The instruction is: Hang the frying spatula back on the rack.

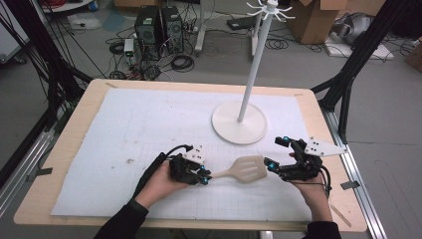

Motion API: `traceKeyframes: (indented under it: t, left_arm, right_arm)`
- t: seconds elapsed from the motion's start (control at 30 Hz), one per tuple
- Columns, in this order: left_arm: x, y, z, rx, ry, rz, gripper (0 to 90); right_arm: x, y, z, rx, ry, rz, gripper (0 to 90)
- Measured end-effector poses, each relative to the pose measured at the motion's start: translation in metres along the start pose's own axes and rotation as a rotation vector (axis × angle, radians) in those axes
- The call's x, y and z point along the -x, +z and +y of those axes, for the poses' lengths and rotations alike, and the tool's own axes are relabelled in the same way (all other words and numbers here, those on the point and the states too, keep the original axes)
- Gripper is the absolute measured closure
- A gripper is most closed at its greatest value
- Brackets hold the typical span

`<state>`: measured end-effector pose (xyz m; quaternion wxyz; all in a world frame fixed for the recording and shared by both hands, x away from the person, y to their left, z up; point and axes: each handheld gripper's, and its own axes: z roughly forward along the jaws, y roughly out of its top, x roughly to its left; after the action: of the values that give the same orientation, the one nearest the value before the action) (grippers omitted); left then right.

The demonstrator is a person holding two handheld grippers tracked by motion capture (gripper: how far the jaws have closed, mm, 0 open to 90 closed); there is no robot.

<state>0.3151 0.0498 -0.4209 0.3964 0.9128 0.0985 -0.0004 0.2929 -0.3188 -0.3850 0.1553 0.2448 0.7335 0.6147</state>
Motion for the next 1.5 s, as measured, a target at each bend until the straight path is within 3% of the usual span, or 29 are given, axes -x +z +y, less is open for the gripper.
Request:
traceKeyframes:
  t: [0.17, 0.27, 0.37, 0.6, 0.67, 0.7, 0.83, 0.9, 0.97, 1.0, 1.03, 1.07, 1.1, 1.17, 1.37, 1.47, 1.5]
  left_arm:
    - [0.003, -0.005, -0.003, -0.032, 0.083, -0.059, 77.1]
    - [0.002, -0.001, -0.007, -0.052, 0.106, -0.093, 77.1]
    - [0.002, 0.005, -0.008, -0.073, 0.147, -0.085, 77.0]
    - [-0.001, 0.007, -0.010, -0.058, 0.162, -0.098, 76.7]
    - [-0.001, 0.007, -0.010, -0.057, 0.160, -0.097, 75.9]
    - [-0.002, 0.007, -0.010, -0.048, 0.139, -0.095, 74.0]
    - [-0.004, -0.002, -0.007, 0.027, 0.080, -0.049, 44.1]
    - [-0.004, -0.011, -0.007, 0.061, 0.062, -0.026, 36.1]
    - [-0.002, -0.024, -0.008, 0.125, 0.051, 0.005, 29.8]
    - [-0.002, -0.024, -0.008, 0.125, 0.051, 0.005, 27.8]
    - [0.000, -0.041, -0.012, 0.195, 0.037, 0.034, 25.8]
    - [0.000, -0.041, -0.012, 0.195, 0.037, 0.034, 24.4]
    - [0.002, -0.056, -0.019, 0.254, 0.026, 0.062, 22.7]
    - [0.003, -0.072, -0.029, 0.305, 0.009, 0.095, 20.5]
    - [0.003, -0.112, -0.068, 0.433, -0.047, 0.215, 18.2]
    - [0.004, -0.124, -0.081, 0.471, -0.062, 0.240, 17.8]
    - [0.005, -0.134, -0.091, 0.500, -0.065, 0.269, 17.9]
  right_arm:
    - [-0.001, 0.002, 0.000, -0.011, 0.004, 0.000, 12.2]
    - [-0.001, 0.004, -0.001, -0.020, -0.001, 0.000, 12.2]
    - [-0.001, 0.005, -0.001, -0.028, -0.008, -0.003, 12.2]
    - [-0.001, 0.006, -0.002, -0.034, -0.004, -0.005, 12.2]
    - [-0.001, 0.006, -0.002, -0.034, -0.004, -0.006, 12.2]
    - [-0.002, 0.007, -0.002, -0.039, -0.003, -0.005, 12.2]
    - [-0.004, 0.007, -0.001, -0.036, -0.006, -0.007, 12.3]
    - [-0.005, 0.009, 0.001, -0.038, -0.011, -0.001, 12.3]
    - [-0.008, 0.011, 0.003, -0.040, -0.015, 0.001, 12.3]
    - [-0.008, 0.011, 0.003, -0.040, -0.015, 0.001, 12.3]
    - [-0.012, 0.014, 0.006, -0.042, -0.029, 0.013, 12.3]
    - [-0.014, 0.015, 0.007, -0.046, -0.027, 0.016, 12.3]
    - [-0.017, 0.017, 0.008, -0.051, -0.036, 0.021, 12.3]
    - [-0.021, 0.021, 0.011, -0.047, -0.053, 0.026, 12.5]
    - [-0.033, 0.034, 0.017, -0.074, -0.058, 0.046, 13.3]
    - [-0.038, 0.042, 0.018, -0.099, -0.066, 0.062, 13.3]
    - [-0.038, 0.045, 0.018, -0.104, -0.074, 0.067, 13.3]
